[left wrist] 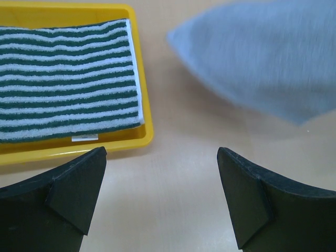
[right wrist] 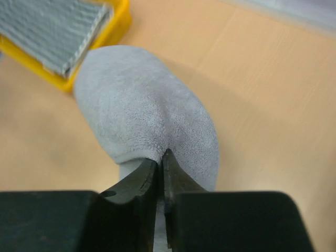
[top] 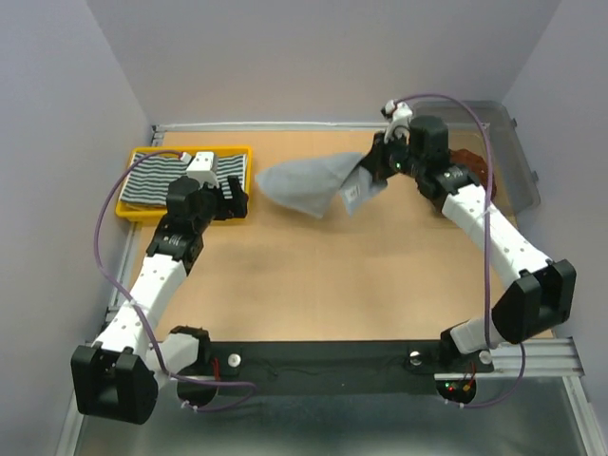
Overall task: Fold and stack the towels
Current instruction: Move the towel to the center of the board, then flatten out the crumpled towel
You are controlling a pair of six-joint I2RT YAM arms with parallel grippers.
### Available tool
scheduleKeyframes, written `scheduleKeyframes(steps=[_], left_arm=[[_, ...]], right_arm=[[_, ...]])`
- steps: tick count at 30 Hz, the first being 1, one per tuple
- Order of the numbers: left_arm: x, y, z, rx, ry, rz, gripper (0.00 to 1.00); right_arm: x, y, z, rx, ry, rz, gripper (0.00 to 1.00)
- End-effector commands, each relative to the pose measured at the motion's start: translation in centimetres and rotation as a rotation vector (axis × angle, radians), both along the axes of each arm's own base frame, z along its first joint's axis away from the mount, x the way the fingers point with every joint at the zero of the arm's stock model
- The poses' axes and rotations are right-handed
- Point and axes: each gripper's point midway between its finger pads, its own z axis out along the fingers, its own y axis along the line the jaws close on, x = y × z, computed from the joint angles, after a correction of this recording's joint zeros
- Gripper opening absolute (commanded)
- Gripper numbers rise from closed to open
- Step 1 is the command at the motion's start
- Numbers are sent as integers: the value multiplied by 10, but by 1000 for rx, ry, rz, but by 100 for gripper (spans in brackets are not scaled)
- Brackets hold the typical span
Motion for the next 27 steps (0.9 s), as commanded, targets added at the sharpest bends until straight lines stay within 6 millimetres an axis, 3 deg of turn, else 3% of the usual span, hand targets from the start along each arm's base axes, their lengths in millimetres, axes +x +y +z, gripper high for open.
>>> scheduleKeyframes(steps=[1, 2, 3, 4, 5, 7, 10, 11, 13, 16, 19, 23, 27], left_arm=[[3, -15, 10, -28, -24, -53, 98], [3, -18, 6, -27, -5, -58, 98], [1, -21, -1, -25, 27, -62, 98], [0, -27, -5, -43, 60, -71, 98], [-5, -32, -12, -49, 97, -82, 98], [-12, -42, -19, -66, 140, -96, 98], [-29, -72, -35, -69, 210, -156, 98], [-34, -75, -42, -66, 241, -154, 98], [-40, -80, -57, -60, 288, -135, 98], [-51, -88, -88, -42, 381, -100, 93], [-62, -84, -120, 2, 506, -1, 90], [-79, -69, -147, 0, 579, 129, 90], [-77, -60, -169, 17, 602, 210, 86]], right_arm=[[-82, 10, -74, -1, 231, 66, 14], [-112, 6, -118, -35, 368, 78, 19], [-130, 8, -132, -44, 428, 90, 33], [-158, 6, -148, -67, 530, 108, 39], [-179, 4, -165, -100, 601, 127, 51], [-201, -7, -179, -146, 691, 102, 59], [-190, -20, -167, -167, 638, -11, 64], [-178, -32, -166, -197, 604, -102, 66], [-164, -37, -163, -196, 590, -186, 67], [-162, -44, -194, -251, 670, -251, 67], [-170, -33, -217, -232, 716, -188, 67], [-189, -4, -219, -153, 715, 4, 67], [-200, 14, -230, -245, 693, 70, 67]])
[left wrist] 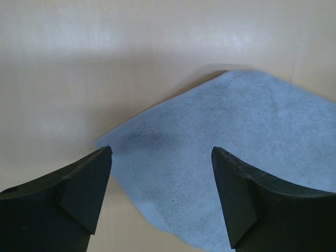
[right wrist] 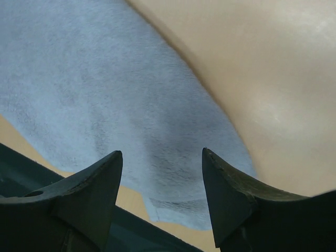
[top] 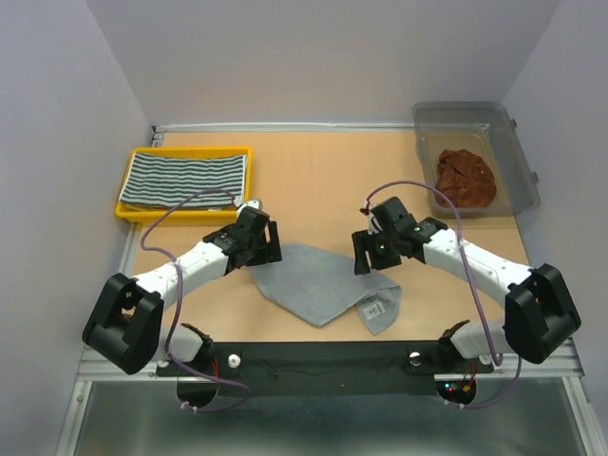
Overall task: Fold and stack the towels
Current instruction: Flatten out the crumpled towel
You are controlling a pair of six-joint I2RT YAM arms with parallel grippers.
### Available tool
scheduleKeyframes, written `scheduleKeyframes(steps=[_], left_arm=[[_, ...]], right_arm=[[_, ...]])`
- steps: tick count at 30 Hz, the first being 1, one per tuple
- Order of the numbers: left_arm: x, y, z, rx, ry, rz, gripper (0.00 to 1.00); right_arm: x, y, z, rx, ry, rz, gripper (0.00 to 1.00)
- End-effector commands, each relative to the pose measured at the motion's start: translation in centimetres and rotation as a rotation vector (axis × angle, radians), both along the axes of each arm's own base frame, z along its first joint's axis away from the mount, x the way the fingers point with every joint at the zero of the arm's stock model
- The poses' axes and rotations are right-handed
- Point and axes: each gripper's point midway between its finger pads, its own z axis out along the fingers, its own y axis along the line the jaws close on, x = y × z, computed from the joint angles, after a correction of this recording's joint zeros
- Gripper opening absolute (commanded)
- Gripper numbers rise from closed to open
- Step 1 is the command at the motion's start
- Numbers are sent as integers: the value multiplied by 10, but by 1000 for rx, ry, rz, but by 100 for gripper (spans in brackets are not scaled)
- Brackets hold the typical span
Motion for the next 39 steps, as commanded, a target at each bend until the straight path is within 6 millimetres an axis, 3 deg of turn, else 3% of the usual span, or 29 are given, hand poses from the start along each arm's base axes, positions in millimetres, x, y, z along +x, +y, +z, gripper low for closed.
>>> scheduleKeyframes(steps=[1, 7, 11, 15, 19, 22, 25, 27, 29, 30, 33, 36, 39], left_arm=[[4, 17, -17, 47, 7, 149, 85], [0, 21, -50, 110, 96, 161, 73], [-3, 19, -63, 125, 132, 145, 59], [-2, 18, -69, 139, 143, 134, 43], [2, 13, -71, 135, 147, 105, 16], [12, -3, -67, 91, 140, 69, 7], [19, -14, -62, 56, 137, 53, 7], [21, -17, -57, 32, 127, 50, 8], [19, -18, -53, 13, 117, 56, 8], [20, -18, -52, 6, 110, 61, 8], [18, -16, -48, -6, 95, 80, 11], [16, -11, -41, -17, 69, 106, 18], [17, -7, -31, -36, 32, 134, 26]], right_arm=[[-4, 41, 4, 43, -60, 141, 67], [-25, 66, -11, -3, -25, 188, 67], [-26, 55, -38, -79, 26, 129, 66], [4, 32, -48, -181, -29, 39, 65], [56, -1, -49, -210, -58, -92, 65], [106, -20, -32, -244, -159, -168, 65], [130, -4, 1, -204, -273, -92, 65], [124, 16, 17, -129, -314, -2, 66], [99, 47, 29, -70, -358, 152, 66], [77, 69, 29, -55, -365, 243, 66], [25, 101, 24, -14, -351, 410, 66], [-6, 110, 11, -21, -347, 470, 66], [-16, 112, -5, -53, -337, 494, 66]])
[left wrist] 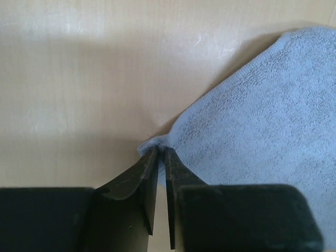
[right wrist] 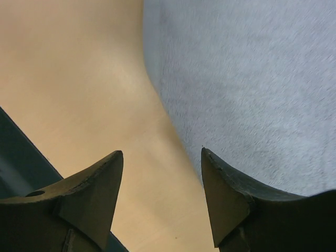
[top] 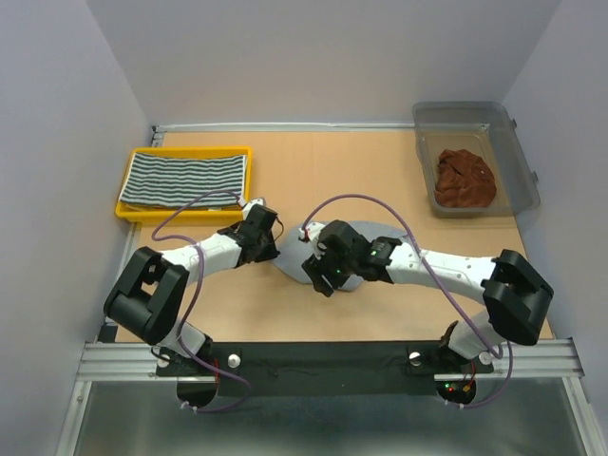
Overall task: Fold and stack the towels
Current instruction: Flatten out the crumpled towel
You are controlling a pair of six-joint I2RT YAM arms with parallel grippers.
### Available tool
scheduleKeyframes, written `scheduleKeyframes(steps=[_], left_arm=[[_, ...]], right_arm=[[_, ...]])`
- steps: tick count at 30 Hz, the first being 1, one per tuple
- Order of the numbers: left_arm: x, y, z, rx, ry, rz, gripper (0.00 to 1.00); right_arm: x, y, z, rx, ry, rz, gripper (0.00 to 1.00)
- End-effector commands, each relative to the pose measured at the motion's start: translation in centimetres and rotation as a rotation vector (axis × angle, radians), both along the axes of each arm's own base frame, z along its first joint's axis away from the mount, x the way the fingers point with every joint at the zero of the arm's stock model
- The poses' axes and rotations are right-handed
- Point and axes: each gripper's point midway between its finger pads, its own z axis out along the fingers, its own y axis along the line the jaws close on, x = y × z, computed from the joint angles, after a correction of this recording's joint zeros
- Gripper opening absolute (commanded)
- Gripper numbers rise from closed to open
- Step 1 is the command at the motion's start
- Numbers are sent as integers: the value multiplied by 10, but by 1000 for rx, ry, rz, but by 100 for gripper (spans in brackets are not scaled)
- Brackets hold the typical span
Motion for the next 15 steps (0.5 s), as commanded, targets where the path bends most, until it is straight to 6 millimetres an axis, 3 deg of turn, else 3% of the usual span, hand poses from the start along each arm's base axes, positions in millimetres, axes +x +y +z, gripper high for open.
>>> scheduleKeyframes(steps=[1, 3, 4, 6, 8, 15], left_arm=[[-11, 12, 8, -6, -5, 47, 33], [-9, 11, 15, -25, -28, 57, 42], [-9, 13, 17, -27, -35, 64, 55], [-9, 13, 17, -33, -38, 65, 66], [-9, 11, 12, -37, -28, 59, 71], [-12, 11, -14, 6, 40, 43, 69]], right_arm=[[-6, -2, -20, -47, -15, 24, 66], [-5, -3, -25, -80, -34, 22, 66], [-6, -2, -31, -93, -27, 24, 66], [-5, -4, -38, -115, -32, 19, 66], [-4, -6, -44, -136, -32, 15, 65], [-6, -12, -59, -168, -16, 17, 59]])
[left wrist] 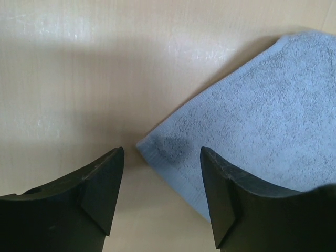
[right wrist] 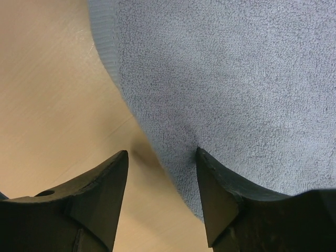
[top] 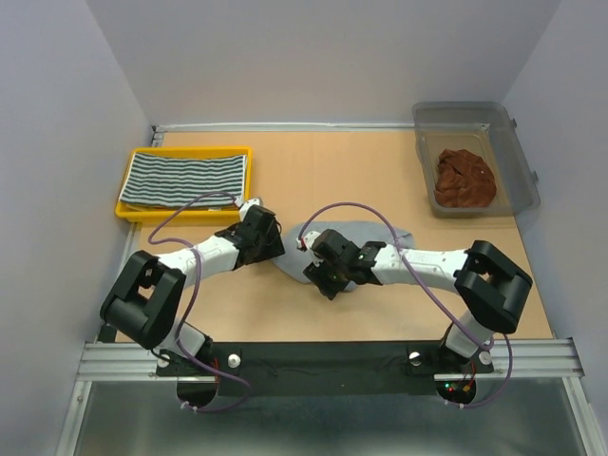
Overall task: Fold and stack the towels
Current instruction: Flatten out the crumpled towel
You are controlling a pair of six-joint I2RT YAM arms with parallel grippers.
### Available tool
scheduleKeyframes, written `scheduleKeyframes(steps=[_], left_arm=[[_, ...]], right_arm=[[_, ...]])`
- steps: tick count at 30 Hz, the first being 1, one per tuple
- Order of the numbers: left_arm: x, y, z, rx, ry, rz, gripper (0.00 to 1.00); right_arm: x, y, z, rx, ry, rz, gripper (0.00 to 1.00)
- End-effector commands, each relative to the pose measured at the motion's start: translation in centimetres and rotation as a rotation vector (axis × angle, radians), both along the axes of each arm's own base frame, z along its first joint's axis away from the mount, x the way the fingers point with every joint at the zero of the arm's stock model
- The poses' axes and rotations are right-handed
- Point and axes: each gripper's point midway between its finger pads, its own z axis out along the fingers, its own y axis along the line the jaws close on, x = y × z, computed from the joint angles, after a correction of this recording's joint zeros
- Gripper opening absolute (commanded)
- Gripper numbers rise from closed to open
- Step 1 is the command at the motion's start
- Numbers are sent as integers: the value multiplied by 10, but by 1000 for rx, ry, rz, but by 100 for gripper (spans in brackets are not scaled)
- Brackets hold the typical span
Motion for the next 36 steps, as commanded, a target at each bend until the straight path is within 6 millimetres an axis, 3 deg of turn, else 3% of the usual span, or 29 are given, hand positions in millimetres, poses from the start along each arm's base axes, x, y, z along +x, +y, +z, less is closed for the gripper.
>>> scheduleKeyframes(steps=[1, 3, 6, 9, 11, 13, 17, 21, 25, 26, 29, 30, 31, 32, 33, 34, 36], left_arm=[[-6, 6, -21, 36, 58, 4, 68], [-8, 7, -29, 54, 79, 0, 65], [-10, 8, -40, 71, 107, -2, 52], [-12, 6, -49, 77, 136, -15, 33], [-13, 3, -52, 71, 150, -26, 12], [-13, -1, -50, 56, 148, -40, 0], [-4, -10, -28, 22, 94, -54, 0], [-8, -10, -13, 4, 74, -53, 0], [-32, -9, -6, -75, 74, -49, 0], [-37, -7, -11, -70, 90, -52, 0], [-43, -4, 9, -112, 27, -56, 0], [-46, -2, 11, -117, 26, -53, 3], [-50, -3, 16, -138, 20, -50, 17], [-52, -3, 14, -140, 28, -54, 17], [-54, -4, 19, -157, 15, -54, 24], [-56, -6, 20, -171, 15, -50, 41], [-62, -9, 23, -182, 6, -64, 60]], right_arm=[[0, 2, -7, 0, -24, 13, 58], [-1, 1, -9, -1, -23, 11, 57], [0, -1, -10, -1, -30, 3, 48], [2, -3, -7, 0, -47, -7, 40], [5, -4, -1, 9, -67, -18, 34], [9, -2, 8, 25, -90, -28, 27], [17, 1, 26, 54, -136, -38, 16], [30, -12, 37, 19, -215, -73, 1], [41, -27, 56, 48, -217, -125, 1], [41, -25, 63, 73, -216, -120, 1], [39, -15, 82, 150, -200, -79, 1], [40, -13, 84, 158, -197, -76, 1], [39, -13, 79, 151, -183, -68, 1], [38, -13, 77, 145, -176, -64, 1], [39, -15, 72, 131, -173, -70, 1], [38, -19, 65, 109, -167, -77, 1], [37, -21, 56, 90, -151, -79, 1]])
